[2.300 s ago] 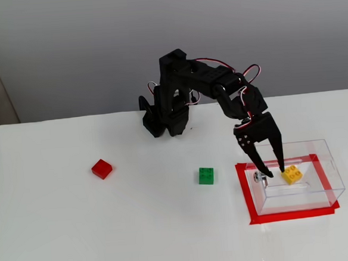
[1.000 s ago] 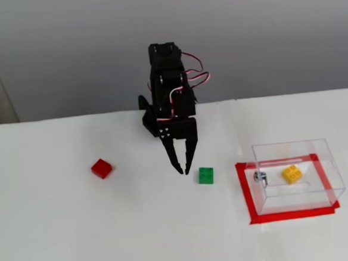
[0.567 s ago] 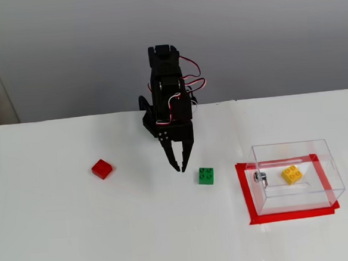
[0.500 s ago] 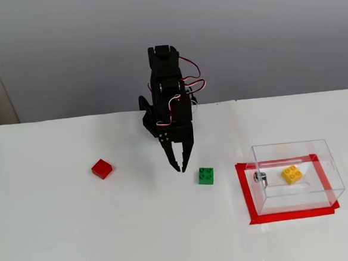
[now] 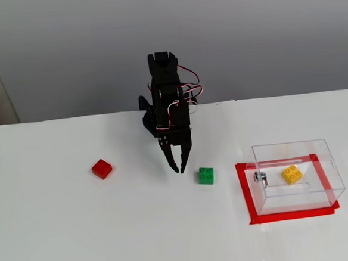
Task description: Pick the yellow lego brick and place it into the transparent box
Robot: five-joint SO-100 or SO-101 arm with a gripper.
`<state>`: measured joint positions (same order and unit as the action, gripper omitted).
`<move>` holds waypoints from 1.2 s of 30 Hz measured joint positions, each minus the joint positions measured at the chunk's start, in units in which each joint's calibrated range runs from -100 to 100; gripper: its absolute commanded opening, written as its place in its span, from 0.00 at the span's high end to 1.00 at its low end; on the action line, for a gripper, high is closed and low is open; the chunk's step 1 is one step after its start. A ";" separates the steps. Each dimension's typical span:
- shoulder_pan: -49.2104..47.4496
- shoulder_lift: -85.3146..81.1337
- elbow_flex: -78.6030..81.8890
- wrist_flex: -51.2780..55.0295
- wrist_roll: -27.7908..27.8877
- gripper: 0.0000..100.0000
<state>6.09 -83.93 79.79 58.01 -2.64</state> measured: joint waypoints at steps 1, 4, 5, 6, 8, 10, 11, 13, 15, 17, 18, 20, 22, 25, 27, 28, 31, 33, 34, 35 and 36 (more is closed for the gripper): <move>0.00 -1.18 0.71 0.00 0.00 0.98; 0.00 -4.48 3.71 0.00 0.78 0.98; 0.00 -5.41 4.77 0.00 1.56 0.98; 0.00 -6.34 5.65 0.09 2.30 0.98; 0.00 -7.70 6.44 0.09 3.32 0.98; 0.00 -8.88 7.06 0.00 3.71 0.98; 0.00 -9.56 7.86 0.00 3.76 0.98; 0.00 -10.32 9.89 0.00 3.81 0.98; 0.00 -11.25 11.92 0.17 3.81 0.98; 0.00 -12.85 13.42 0.26 3.81 0.98; 0.11 -13.28 13.86 0.26 3.81 0.98; 0.00 -14.71 14.74 0.26 3.81 0.98; 0.00 -15.05 15.27 0.26 4.05 0.98; 0.00 -15.22 15.98 0.26 4.05 0.98; 0.00 -15.31 16.50 0.26 4.05 0.98; 0.00 -15.31 16.68 0.26 4.05 0.98; 0.00 -15.31 16.68 0.26 4.05 0.98; 0.00 -15.31 16.68 0.26 4.05 0.98; 0.00 -15.31 16.68 0.26 4.05 0.98; 0.00 -15.31 16.68 0.26 4.05 0.98; 0.00 -15.31 16.68 0.26 4.05 0.98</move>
